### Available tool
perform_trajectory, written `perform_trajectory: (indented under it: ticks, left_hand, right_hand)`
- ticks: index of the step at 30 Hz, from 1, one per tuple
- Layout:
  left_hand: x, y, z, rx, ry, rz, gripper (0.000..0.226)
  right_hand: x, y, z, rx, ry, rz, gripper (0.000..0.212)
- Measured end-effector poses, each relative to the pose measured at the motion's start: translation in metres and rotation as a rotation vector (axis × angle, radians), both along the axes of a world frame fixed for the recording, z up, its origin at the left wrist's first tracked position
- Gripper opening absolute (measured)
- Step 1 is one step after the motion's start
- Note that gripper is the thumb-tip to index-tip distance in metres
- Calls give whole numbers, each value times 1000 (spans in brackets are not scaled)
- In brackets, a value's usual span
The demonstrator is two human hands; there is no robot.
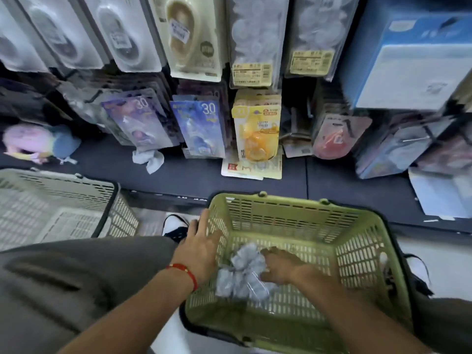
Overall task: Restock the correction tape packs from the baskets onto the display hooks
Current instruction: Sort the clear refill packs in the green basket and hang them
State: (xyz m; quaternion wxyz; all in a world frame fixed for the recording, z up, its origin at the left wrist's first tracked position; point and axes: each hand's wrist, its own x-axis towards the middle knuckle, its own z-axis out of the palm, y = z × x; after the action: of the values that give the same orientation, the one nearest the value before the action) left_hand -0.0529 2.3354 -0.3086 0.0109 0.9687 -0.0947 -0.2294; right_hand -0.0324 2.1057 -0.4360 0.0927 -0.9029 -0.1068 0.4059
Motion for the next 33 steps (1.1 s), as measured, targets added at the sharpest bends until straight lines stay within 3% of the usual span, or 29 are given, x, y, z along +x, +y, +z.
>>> perform_trajectory:
  ticks: [2,5,8,12,15,20,24,28,33]
  left_hand:
    - [-10,0,-16,-49,-35,30,65]
    - [-14,2,-27,-112,-81,61,69]
    - [-14,4,-32,-128,-90,76,66]
    - [-15,0,-33,-100,-113,92,58]
    - [-14,-5,-33,-85,-128,130,58]
    - [-12,-17,-28,-91,-174,134,59]
    - [4,-39,-6,-303,-181,-107,77]
    - [34,-67,33,-348,82,-271,98]
    - [72,-80,86,-460,260,-231,64]
  right_hand:
    - [-26,11,-33,2,41,-7,117]
    - [-55,43,-61,-49,-96,57,130]
    - [-63,65,-70,-135,-167,8,125]
    - [-55,55,-72,-190,-258,146,128]
    - [-39,41,-60,43,-177,-52,104]
    - [4,-22,-7,495,61,-527,57]
    - [22,-62,61,447,222,-314,69]
    - [32,-72,144,430,206,-97,65]
    - [37,-85,237,462,94,-59,55]
